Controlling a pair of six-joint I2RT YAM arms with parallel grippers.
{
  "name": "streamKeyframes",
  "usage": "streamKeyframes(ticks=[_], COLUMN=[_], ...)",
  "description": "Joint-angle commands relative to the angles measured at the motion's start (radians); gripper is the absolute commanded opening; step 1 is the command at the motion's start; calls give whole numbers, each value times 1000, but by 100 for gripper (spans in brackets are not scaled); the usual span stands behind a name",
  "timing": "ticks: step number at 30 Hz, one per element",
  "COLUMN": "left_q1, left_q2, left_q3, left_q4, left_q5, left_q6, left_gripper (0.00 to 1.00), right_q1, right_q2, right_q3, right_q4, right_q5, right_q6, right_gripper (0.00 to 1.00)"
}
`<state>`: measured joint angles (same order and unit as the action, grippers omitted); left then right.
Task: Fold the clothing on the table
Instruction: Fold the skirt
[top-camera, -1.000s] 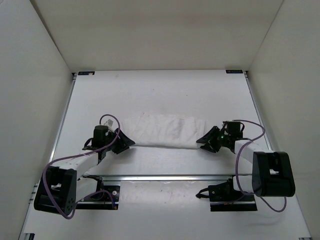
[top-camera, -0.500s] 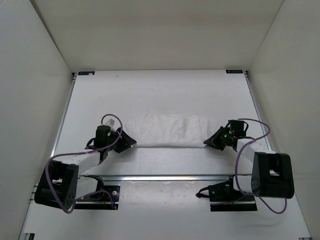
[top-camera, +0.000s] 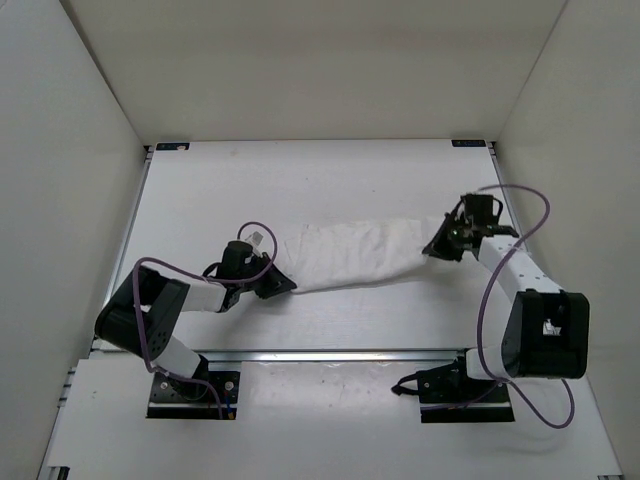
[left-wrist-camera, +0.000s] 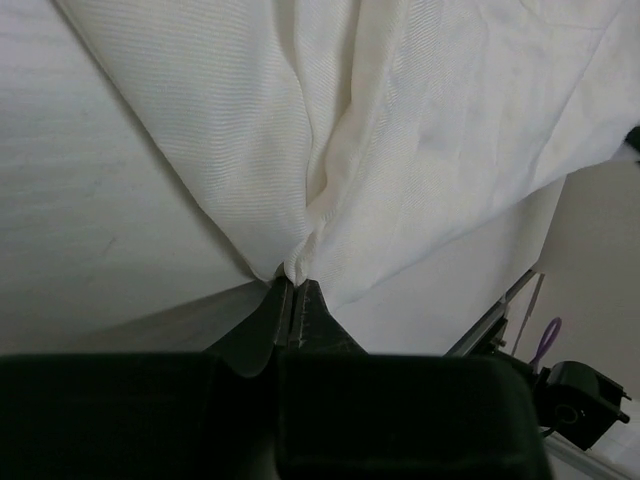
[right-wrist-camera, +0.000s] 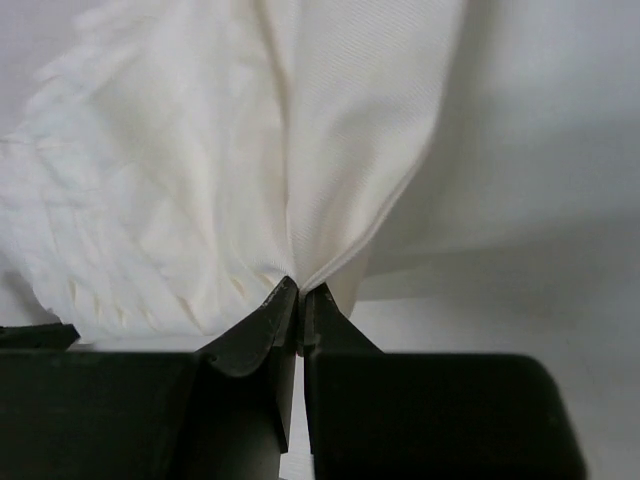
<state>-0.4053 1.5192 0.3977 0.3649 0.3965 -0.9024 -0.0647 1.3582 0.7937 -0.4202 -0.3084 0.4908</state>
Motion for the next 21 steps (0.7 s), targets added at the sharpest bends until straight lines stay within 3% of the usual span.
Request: streamKeyframes(ticks=[1, 8, 15, 21], left_q1=[-6, -3, -18, -21], left_q2=[42, 67, 84, 98], left_q3=[32, 90, 95, 87], left_q4=[55, 48, 66, 81], left_q5=[2, 7, 10, 24], left_q6=[-30, -23, -35, -39], left_gripper=[0, 0, 0, 0], right_q1=[112, 412, 681, 805], right_q2=[22, 136, 257, 349], right_q3=[194, 484, 604, 604], right_q4=[-124, -190, -121, -5], right_q5=[149, 221, 215, 181], right_q6=[-136, -205, -179, -136], right_gripper=[0, 0, 0, 0])
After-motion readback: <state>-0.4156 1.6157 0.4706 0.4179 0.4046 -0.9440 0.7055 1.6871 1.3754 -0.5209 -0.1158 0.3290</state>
